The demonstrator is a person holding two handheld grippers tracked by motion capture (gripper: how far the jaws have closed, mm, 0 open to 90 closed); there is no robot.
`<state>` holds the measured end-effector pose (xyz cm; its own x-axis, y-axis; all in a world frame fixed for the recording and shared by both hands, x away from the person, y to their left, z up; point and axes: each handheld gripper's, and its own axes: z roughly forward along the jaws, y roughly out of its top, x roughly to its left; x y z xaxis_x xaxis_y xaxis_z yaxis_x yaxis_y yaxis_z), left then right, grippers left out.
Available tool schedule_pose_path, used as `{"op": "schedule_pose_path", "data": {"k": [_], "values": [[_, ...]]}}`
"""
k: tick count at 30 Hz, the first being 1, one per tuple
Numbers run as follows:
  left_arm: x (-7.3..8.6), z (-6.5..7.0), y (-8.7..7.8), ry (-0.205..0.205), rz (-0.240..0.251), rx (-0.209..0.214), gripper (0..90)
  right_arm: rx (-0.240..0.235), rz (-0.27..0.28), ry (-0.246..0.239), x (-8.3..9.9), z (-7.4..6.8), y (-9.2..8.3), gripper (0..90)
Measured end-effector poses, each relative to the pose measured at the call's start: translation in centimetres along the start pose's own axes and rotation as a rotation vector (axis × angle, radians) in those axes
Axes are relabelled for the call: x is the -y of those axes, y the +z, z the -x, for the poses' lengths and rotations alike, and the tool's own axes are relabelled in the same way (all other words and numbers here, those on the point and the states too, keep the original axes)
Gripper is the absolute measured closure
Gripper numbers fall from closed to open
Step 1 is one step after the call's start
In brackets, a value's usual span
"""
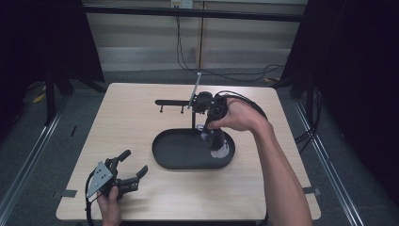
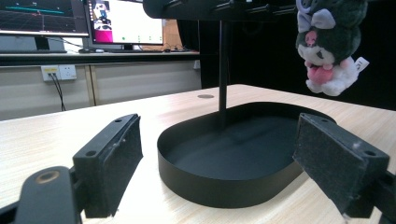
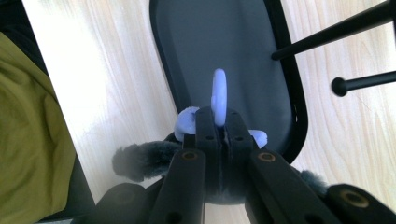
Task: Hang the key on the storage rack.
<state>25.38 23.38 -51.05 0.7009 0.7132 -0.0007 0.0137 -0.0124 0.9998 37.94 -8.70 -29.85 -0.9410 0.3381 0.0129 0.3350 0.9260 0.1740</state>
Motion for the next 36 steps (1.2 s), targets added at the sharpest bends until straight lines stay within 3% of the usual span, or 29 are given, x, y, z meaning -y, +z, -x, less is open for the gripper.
{"op": "schedule_pose_path", "data": {"k": [14, 28, 31, 36], "values": [[0.0, 0.1, 0.0, -0.012, 0.001, 0.0, 15.2, 0.022, -0.075, 0.025, -1.4, 1.8, 0.0, 87.7], [0.0, 0.1, 0.1, -0.009, 0.009, -0.002, 15.3, 0.024, -0.079, 0.067, -1.4, 4.1, 0.5, 87.6], [0.0, 0.1, 0.0, -0.008, 0.006, -0.001, 15.2, 0.031, -0.097, 0.077, -1.3, 4.4, 0.6, 87.6], [0.0, 0.1, 0.1, -0.008, 0.006, -0.001, 15.3, 0.034, -0.084, 0.07, -1.4, 4.5, 1.0, 87.6]]}}
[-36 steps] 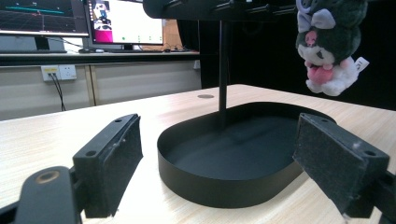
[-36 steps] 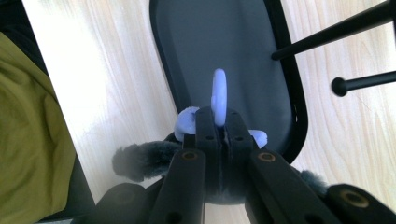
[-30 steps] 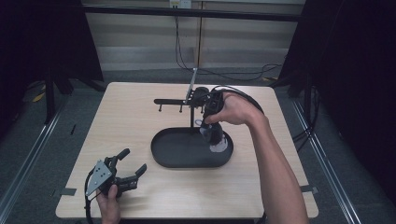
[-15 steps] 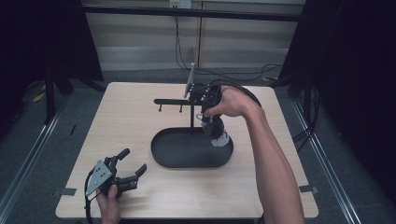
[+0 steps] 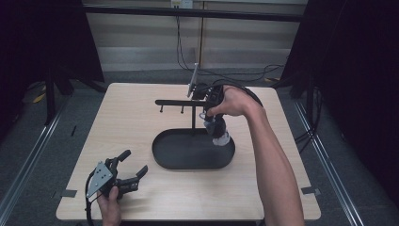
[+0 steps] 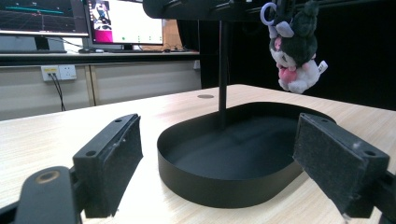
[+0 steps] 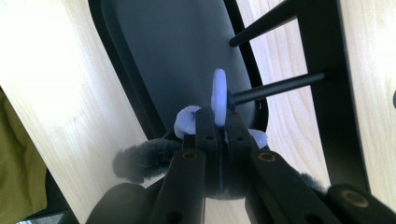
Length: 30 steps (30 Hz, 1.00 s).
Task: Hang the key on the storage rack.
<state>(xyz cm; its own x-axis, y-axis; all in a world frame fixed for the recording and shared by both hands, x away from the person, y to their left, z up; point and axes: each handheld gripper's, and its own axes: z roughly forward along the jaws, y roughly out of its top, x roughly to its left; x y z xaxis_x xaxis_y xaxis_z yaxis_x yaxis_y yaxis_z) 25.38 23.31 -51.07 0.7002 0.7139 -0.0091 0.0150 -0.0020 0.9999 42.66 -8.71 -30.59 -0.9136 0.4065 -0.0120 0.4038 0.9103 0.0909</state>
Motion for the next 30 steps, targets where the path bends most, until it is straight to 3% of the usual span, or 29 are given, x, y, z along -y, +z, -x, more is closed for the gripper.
{"op": "schedule_pose_path", "data": {"k": [13, 30], "values": [[0.0, 0.0, 0.0, -0.001, -0.002, 0.001, 15.2, 0.022, 0.028, 0.025, 0.3, 1.4, 0.0, 87.6], [0.0, 0.0, 0.0, 0.0, 0.0, 0.002, 15.2, 0.002, 0.044, 0.038, 0.3, 2.5, 0.6, 87.0]]}}
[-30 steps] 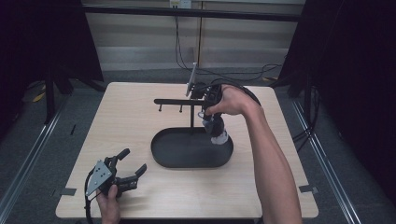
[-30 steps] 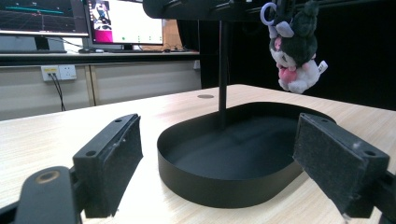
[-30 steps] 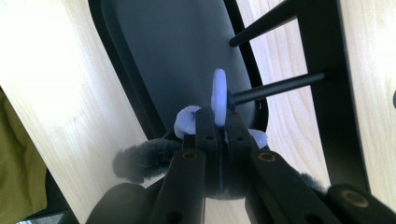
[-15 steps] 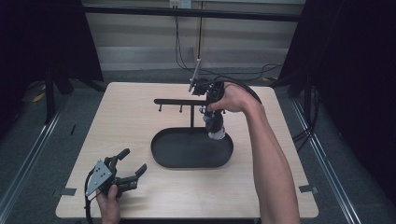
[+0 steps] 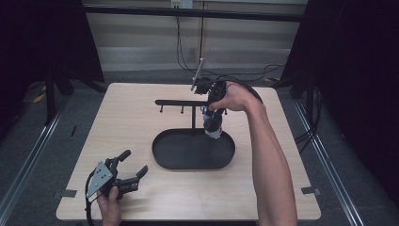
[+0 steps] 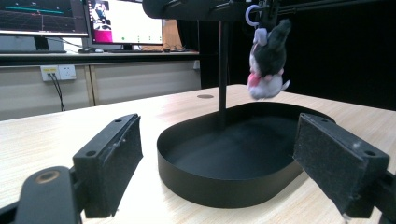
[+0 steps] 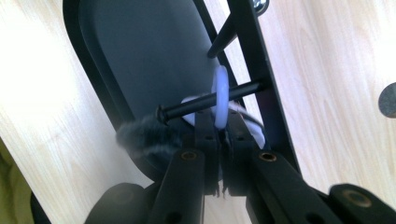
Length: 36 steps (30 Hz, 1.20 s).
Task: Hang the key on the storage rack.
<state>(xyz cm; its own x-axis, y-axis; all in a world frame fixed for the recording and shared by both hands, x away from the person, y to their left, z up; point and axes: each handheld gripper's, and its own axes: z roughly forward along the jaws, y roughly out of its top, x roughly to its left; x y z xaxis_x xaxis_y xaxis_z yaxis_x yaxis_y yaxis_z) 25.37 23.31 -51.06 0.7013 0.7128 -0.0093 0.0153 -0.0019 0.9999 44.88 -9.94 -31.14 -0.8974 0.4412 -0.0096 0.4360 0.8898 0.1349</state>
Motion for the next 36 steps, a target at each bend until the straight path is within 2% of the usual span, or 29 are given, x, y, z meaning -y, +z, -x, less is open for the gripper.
{"op": "schedule_pose_path", "data": {"k": [3, 4, 8, 9, 19, 20, 22, 27, 36], "values": [[0.0, 0.0, 0.0, 0.0, 0.001, 0.002, 15.2, -0.002, 0.011, 0.002, 0.2, 0.1, 0.1, 86.6], [0.0, 0.0, 0.0, 0.0, 0.001, 0.001, 15.3, -0.009, 0.033, 0.013, 0.3, 0.0, 0.0, 86.3], [0.0, 0.0, 0.0, 0.001, -0.001, 0.001, 15.2, -0.011, 0.033, 0.016, 0.5, -0.2, -0.1, 86.7], [0.0, 0.0, 0.0, -0.001, 0.0, 0.001, 15.2, -0.017, 0.046, 0.024, 0.8, -0.2, -0.1, 86.0], [0.0, 0.0, 0.0, 0.002, 0.0, 0.001, 15.2, -0.018, 0.07, 0.013, 1.6, -1.0, -0.3, 79.2], [0.0, 0.1, 0.1, -0.014, 0.01, -0.001, 15.2, -0.017, 0.07, 0.007, 1.7, -1.4, -0.3, 78.3], [0.0, 0.0, 0.0, -0.003, 0.0, 0.002, 15.2, -0.023, 0.076, 0.006, 1.9, -1.5, -0.3, 77.9], [0.0, -0.1, -0.1, 0.009, -0.01, 0.003, 15.2, -0.044, 0.134, 0.026, 2.6, -2.5, -0.7, 72.4], [0.0, -0.1, 0.0, 0.009, -0.006, 0.003, 15.3, -0.065, 0.214, 0.018, 4.0, -4.5, -0.9, 65.9]]}}
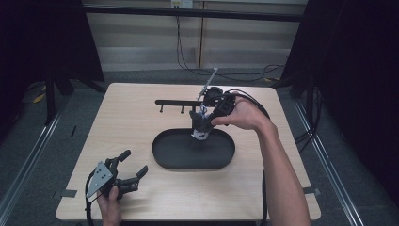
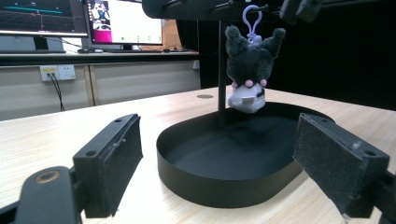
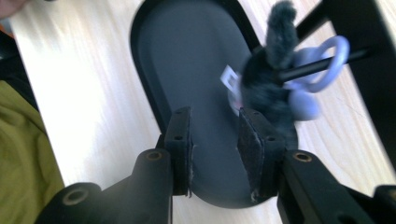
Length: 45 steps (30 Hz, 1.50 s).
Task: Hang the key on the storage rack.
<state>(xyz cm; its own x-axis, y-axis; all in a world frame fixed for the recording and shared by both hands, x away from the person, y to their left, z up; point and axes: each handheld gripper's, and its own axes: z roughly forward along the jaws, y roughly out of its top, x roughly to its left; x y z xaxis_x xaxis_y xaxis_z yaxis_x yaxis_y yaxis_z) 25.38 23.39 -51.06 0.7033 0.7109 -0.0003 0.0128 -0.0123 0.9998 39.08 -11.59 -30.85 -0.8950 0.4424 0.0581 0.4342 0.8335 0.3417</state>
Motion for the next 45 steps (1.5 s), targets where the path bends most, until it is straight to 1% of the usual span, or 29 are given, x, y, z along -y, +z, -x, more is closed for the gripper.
{"op": "schedule_pose_path", "data": {"k": [1, 3, 5, 6, 7, 10, 11, 13, 16, 18, 20, 22, 24, 25, 26, 27, 28, 29, 30, 31, 32, 33, 34, 35, 36, 38, 39, 40, 45], "values": [[0.0, 0.0, 0.0, 0.0, 0.0, 0.0, 15.2, 0.0, 0.016, -0.008, 0.4, -0.4, -0.1, 64.8], [0.0, 0.0, 0.0, 0.0, 0.0, 0.0, 15.2, 0.001, 0.019, -0.002, 0.5, -0.7, -0.1, 64.0], [0.0, 0.0, 0.0, 0.0, 0.0, 0.0, 15.2, -0.008, 0.035, -0.01, 1.0, -1.2, 0.0, 61.8], [0.0, 0.0, 0.0, 0.0, 0.0, 0.0, 15.3, -0.006, 0.035, 0.003, 1.4, -1.4, 0.1, 59.6], [0.0, 0.0, 0.0, -0.001, 0.0, 0.0, 15.2, -0.002, 0.048, 0.011, 1.7, -1.4, 0.2, 59.0], [0.0, 0.0, 0.0, 0.0, 0.0, 0.0, 15.3, -0.004, 0.064, 0.013, 2.3, -1.5, 0.3, 57.9], [0.0, 0.0, 0.0, 0.0, 0.0, 0.0, 15.2, 0.002, 0.071, 0.023, 2.5, -1.6, 0.4, 57.3], [0.0, 0.0, 0.0, -0.001, 0.0, 0.0, 15.2, -0.001, 0.092, 0.018, 3.1, -1.9, 0.6, 56.6], [0.0, 0.0, 0.0, 0.0, 0.0, 0.0, 15.2, 0.012, 0.103, 0.019, 4.1, -2.6, 1.5, 53.9], [0.0, 0.0, 0.0, 0.0, 0.0, 0.0, 15.2, 0.013, 0.123, 0.023, 4.8, -3.0, 2.0, 52.2], [0.0, 0.0, 0.0, 0.0, 0.0, 0.0, 15.3, 0.028, 0.155, 0.026, 5.4, -3.3, 2.4, 49.2], [0.0, 0.0, 0.0, -0.001, 0.0, 0.0, 15.2, 0.028, 0.193, 0.023, 6.0, -3.5, 2.8, 48.8], [0.0, 0.0, 0.0, 0.0, 0.0, 0.0, 15.2, 0.035, 0.203, 0.023, 6.2, -3.6, 3.0, 47.5], [0.0, 0.0, 0.0, 0.0, 0.0, 0.0, 15.3, 0.042, 0.231, 0.027, 6.8, -4.0, 3.6, 46.1], [0.0, 0.0, 0.0, -0.002, 0.0, 0.0, 15.3, 0.042, 0.231, 0.027, 6.8, -4.0, 3.6, 46.1], [0.0, 0.0, 0.0, -0.001, 0.001, 0.0, 15.2, 0.045, 0.256, 0.03, 7.3, -4.4, 4.3, 46.0], [0.0, 0.0, 0.0, -0.001, 0.0, 0.0, 15.2, 0.045, 0.256, 0.03, 7.3, -4.4, 4.3, 46.0], [0.0, 0.0, 0.0, -0.001, 0.0, 0.0, 15.2, 0.052, 0.272, 0.029, 7.8, -4.7, 5.1, 45.6], [0.0, 0.0, 0.0, -0.001, 0.0, 0.0, 15.2, 0.052, 0.272, 0.029, 7.8, -4.7, 5.1, 45.6], [0.0, 0.0, 0.0, -0.001, 0.0, 0.0, 15.2, 0.059, 0.293, 0.03, 8.0, -4.9, 5.4, 46.3], [0.0, 0.0, 0.0, -0.001, 0.0, 0.0, 15.3, 0.048, 0.311, 0.034, 8.3, -5.1, 5.7, 47.9], [0.0, 0.0, 0.0, 0.0, 0.0, 0.0, 15.2, 0.035, 0.332, 0.035, 8.5, -5.3, 5.9, 47.4], [0.0, 0.0, 0.0, -0.002, 0.0, 0.0, 15.3, 0.04, 0.357, 0.039, 8.9, -5.6, 6.2, 46.5], [0.0, 0.0, 0.0, -0.001, 0.0, 0.0, 15.2, 0.065, 0.39, 0.033, 9.3, -6.1, 6.8, 44.0], [0.0, 0.0, 0.0, -0.001, 0.0, 0.0, 15.2, 0.065, 0.39, 0.033, 9.3, -6.1, 6.8, 44.0], [0.0, 0.0, 0.0, -0.001, 0.001, 0.0, 15.2, 0.086, 0.431, 0.044, 9.8, -6.5, 7.3, 44.7], [0.0, 0.0, 0.0, -0.001, 0.0, 0.0, 15.2, 0.096, 0.49, 0.067, 10.4, -7.0, 7.9, 44.9], [0.0, 0.0, 0.0, 0.0, 0.0, 0.0, 15.2, 0.096, 0.49, 0.067, 10.4, -7.0, 7.9, 44.9], [0.0, 0.0, 0.0, 0.0, 0.001, 0.0, 15.2, 0.145, 0.633, 0.124, 12.2, -7.9, 9.5, 43.2]]}}
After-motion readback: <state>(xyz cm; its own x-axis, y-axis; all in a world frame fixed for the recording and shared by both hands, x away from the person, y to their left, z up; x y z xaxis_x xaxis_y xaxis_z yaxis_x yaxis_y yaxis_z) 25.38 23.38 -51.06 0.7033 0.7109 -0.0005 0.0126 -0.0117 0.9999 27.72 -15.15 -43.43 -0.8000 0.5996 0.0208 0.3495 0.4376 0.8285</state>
